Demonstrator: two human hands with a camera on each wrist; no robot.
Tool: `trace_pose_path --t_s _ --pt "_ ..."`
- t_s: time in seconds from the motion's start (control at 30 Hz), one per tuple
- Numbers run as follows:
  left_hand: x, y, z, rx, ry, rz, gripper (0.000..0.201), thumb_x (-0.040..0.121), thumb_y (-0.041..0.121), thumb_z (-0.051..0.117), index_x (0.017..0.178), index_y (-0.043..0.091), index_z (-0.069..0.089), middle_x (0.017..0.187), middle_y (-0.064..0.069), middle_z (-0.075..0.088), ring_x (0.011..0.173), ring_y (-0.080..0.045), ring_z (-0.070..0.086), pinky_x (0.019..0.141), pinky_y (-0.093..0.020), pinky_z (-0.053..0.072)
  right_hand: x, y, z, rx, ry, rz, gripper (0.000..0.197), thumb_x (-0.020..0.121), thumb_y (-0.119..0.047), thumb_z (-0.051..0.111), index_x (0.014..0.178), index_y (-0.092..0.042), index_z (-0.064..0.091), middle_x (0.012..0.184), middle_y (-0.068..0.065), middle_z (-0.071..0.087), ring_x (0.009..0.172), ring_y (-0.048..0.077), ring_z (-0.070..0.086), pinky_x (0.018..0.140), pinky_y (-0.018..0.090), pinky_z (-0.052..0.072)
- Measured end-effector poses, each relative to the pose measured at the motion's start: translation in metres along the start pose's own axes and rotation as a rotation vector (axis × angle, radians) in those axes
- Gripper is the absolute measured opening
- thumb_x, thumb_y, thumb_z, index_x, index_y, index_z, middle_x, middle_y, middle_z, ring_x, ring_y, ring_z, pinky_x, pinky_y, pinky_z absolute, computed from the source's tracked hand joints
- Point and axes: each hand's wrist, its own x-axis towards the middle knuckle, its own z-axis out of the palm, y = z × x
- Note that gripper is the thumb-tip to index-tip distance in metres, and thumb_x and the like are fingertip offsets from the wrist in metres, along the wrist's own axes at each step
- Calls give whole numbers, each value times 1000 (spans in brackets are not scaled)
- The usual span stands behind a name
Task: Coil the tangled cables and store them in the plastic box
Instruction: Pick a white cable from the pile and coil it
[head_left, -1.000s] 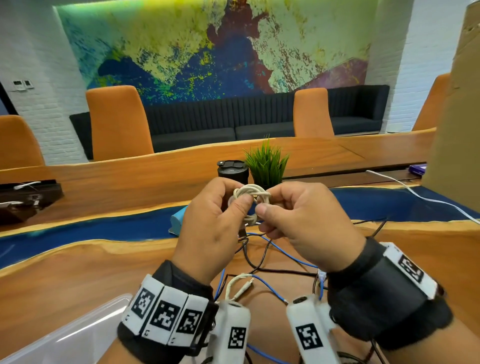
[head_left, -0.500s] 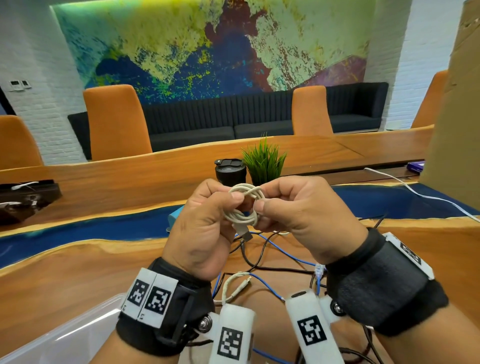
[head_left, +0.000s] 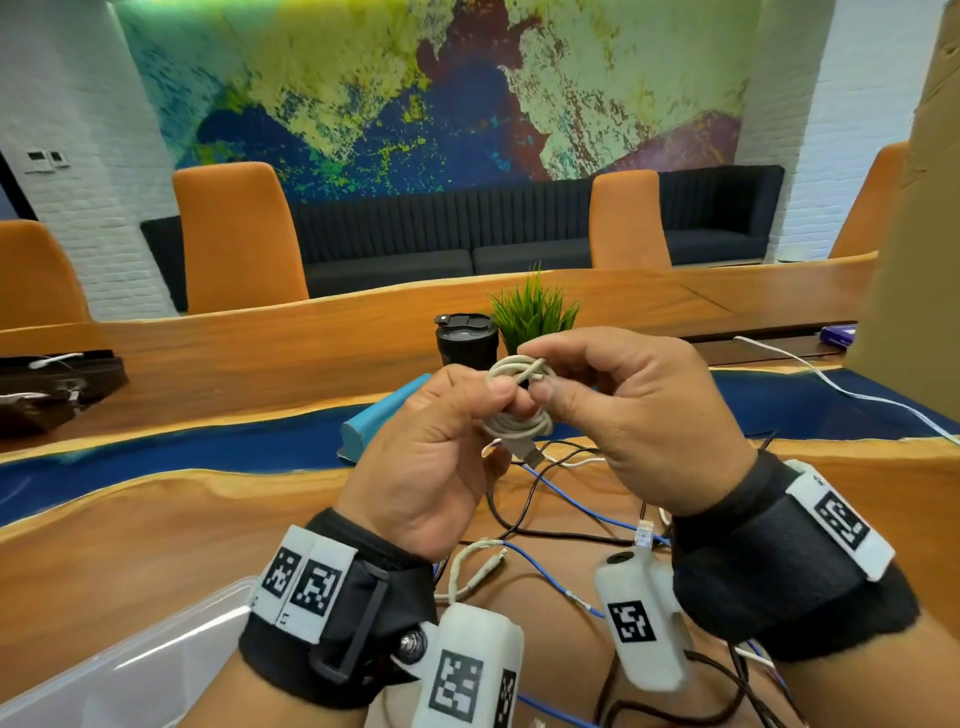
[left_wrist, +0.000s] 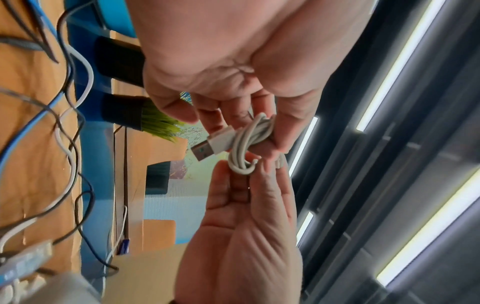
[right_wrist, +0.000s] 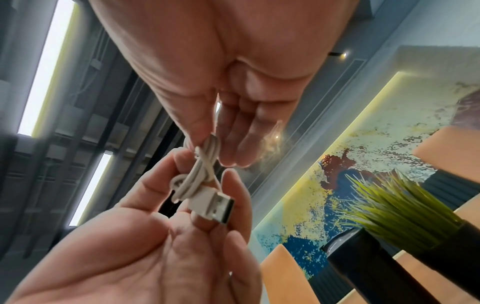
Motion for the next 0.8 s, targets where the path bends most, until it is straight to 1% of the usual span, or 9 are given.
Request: trace_pose_path --t_s 0.1,0.2,0.3,0.4,0.5,0.57,0.7,0.73,0.8 --pt "1 0 0 56 19 49 6 74 18 66 79 16 64 77 -4 69 70 -15 66 71 -32 42 1 0 -4 2 -50 30 21 83 -2 72 102 -10 74 91 0 75 85 14 71 73 29 58" --pt "1 0 1 82 59 59 14 73 20 67 85 13 65 78 -5 70 70 -17 65 68 -30 44 1 -4 -8 57 -127 87 24 81 0 73 103 -10 73 87 3 75 76 8 69 61 16 52" --pt "1 0 0 89 76 40 18 74 22 67 89 13 65 79 -4 70 73 -17 63 67 -31 44 2 -6 -10 97 -146 122 25 80 0 73 104 -5 71 84 5 74 70 5 67 57 12 49" --pt "2 1 -2 125 88 13 20 74 25 67 92 15 67 82 -1 70 80 -17 62 70 -30 42 2 -4 -11 70 -128 125 21 82 -3 72 103 -6 72 81 3 74 66 7 66 55 18 50" --pt "3 2 -4 142 100 -15 41 76 30 70 111 8 69 90 -4 71 89 -21 61 73 -32 41 2 0 -12 30 -108 134 18 83 -6 72 101 -9 72 82 7 74 67 22 67 55 29 55" --pt "3 3 -5 150 103 -25 48 75 33 70 117 8 69 92 -5 72 89 -21 61 74 -33 41 2 1 -12 44 -106 138 18 83 -6 72 100 -8 72 81 9 73 67 24 66 55 31 55" --pt "2 5 -5 255 81 12 34 75 32 74 105 14 71 87 -1 71 85 -16 59 74 -30 41 2 3 -11 81 -132 148 15 83 -4 72 98 -8 73 76 12 72 62 20 64 54 31 54" --pt "1 6 -4 297 65 21 30 76 36 73 100 18 72 86 0 70 82 -13 58 73 -29 41 2 3 -11 88 -140 152 15 83 -3 72 97 -8 73 77 12 72 62 19 64 54 32 54" --pt "0 6 -4 355 27 19 30 79 44 60 97 23 72 86 1 70 82 -11 57 74 -30 41 2 3 -13 118 -162 158 16 82 -3 72 98 -7 72 78 14 72 62 17 65 54 30 54"
